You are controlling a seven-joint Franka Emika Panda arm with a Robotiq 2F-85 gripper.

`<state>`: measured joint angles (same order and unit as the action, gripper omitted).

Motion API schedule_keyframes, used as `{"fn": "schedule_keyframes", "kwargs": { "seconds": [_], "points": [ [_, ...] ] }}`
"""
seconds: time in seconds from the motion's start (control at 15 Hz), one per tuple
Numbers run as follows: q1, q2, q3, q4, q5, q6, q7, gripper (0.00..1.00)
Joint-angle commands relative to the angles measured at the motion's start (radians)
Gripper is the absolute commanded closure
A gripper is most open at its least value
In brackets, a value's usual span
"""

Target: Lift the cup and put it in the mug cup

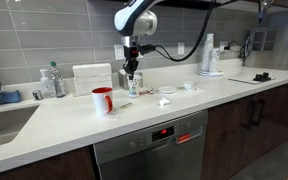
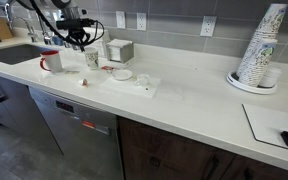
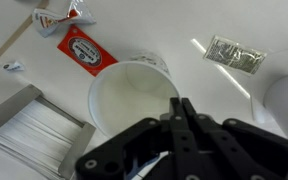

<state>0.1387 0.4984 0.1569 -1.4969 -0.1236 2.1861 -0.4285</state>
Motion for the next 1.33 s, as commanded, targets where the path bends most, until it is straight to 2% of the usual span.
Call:
{"fn": "schedule_keyframes", "kwargs": {
  "seconds": [0.0, 0.27, 0.67, 1.27],
  "points": [
    [0.007, -0.078, 0.024, -0.021, 0.025, -0.066, 0.016, 0.99],
    [0.030, -0.178, 0.072, -0.059, 0.062, -0.139, 0.012, 0.99],
    [0.082, -0.296, 0.114, -0.115, 0.063, -0.169, -0.007, 0.99],
    [0.108, -0.293, 0.139, -0.135, 0.075, -0.158, -0.072, 0.99]
  ]
}}
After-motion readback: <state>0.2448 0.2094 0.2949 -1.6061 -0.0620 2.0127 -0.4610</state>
